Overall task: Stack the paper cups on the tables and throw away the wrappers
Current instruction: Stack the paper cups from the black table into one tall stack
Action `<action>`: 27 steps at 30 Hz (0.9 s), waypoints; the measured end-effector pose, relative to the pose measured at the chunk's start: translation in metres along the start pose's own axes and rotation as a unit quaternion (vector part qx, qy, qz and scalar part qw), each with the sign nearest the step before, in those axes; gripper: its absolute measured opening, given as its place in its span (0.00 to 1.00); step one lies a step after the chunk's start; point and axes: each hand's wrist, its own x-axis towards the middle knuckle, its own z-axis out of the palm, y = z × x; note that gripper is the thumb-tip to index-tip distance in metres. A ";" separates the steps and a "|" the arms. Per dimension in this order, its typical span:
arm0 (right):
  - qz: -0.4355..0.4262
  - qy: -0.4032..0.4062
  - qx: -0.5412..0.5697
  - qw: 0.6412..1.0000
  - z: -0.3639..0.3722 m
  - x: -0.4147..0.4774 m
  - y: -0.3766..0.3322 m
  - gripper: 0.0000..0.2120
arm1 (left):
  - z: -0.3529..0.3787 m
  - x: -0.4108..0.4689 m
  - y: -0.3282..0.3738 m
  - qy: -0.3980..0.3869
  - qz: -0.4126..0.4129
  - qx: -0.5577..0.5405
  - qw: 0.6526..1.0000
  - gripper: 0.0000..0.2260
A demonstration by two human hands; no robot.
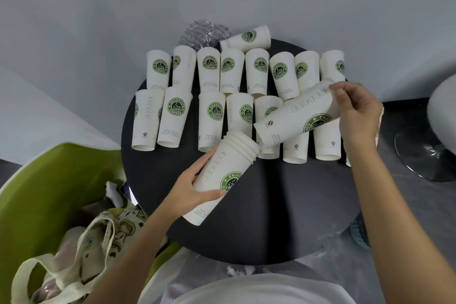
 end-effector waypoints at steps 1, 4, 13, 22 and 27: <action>-0.001 0.004 0.005 1.000 0.006 0.000 -0.001 0.10 | -0.002 0.000 0.000 -0.001 0.000 0.001 1.000 0.40; 0.002 0.005 -0.002 1.000 0.022 0.000 0.000 0.11 | -0.007 0.000 0.000 -0.006 0.001 0.011 1.000 0.40; 0.015 -0.049 -0.001 0.999 0.053 -0.012 0.008 0.09 | -0.019 -0.003 0.000 -0.017 0.003 0.015 1.000 0.41; 0.036 -0.205 0.021 0.978 0.089 -0.042 0.006 0.10 | -0.015 -0.003 0.006 -0.013 0.015 -0.005 1.000 0.40; 0.057 -0.255 0.022 0.965 0.106 -0.061 0.001 0.12 | -0.012 -0.005 0.008 0.005 0.024 -0.020 1.000 0.39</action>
